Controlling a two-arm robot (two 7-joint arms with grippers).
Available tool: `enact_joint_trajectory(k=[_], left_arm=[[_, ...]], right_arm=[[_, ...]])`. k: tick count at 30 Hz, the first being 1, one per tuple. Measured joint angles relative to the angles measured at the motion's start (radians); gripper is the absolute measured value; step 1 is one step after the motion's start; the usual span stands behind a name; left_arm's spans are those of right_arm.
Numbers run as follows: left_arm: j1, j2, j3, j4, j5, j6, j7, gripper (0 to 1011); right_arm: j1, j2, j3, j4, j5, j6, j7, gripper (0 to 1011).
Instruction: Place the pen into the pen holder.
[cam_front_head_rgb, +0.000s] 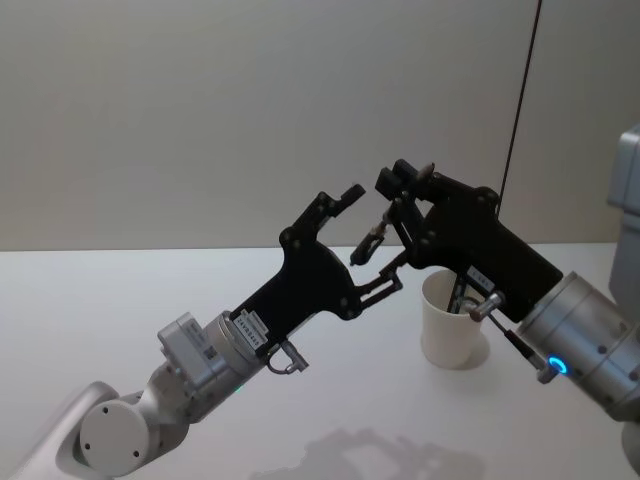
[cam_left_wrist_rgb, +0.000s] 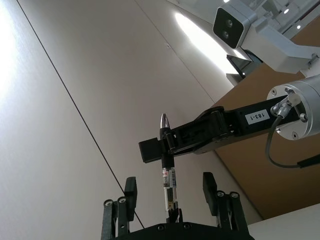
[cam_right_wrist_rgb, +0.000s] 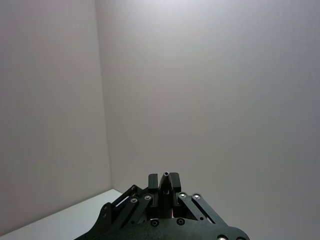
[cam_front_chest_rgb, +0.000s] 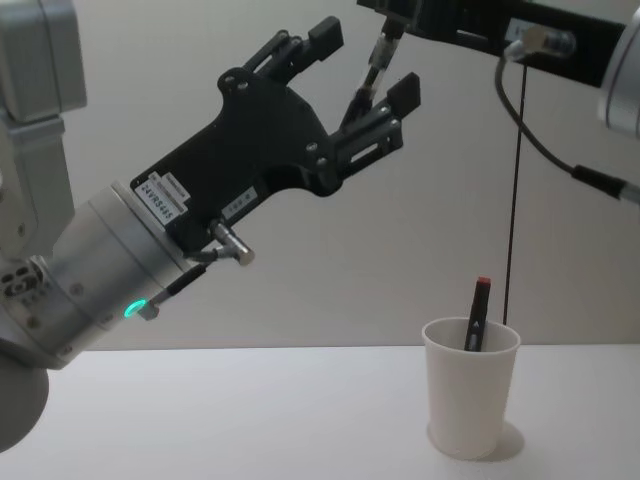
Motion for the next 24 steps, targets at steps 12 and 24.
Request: enact_joint_trajectory(k=[12,24], left_arm=[[0.0,0.0,0.0,0.0,0.0,0.0,0.0,1004],[0.0,0.0,0.0,0.0,0.0,0.0,0.0,1004]], right_arm=[[0.0,0.001,-0.001,0.0,0.0,0.0,-0.002,126],[0.007,-0.003,-0.002,0.009,-0.013,-0.008,-0.053,125]])
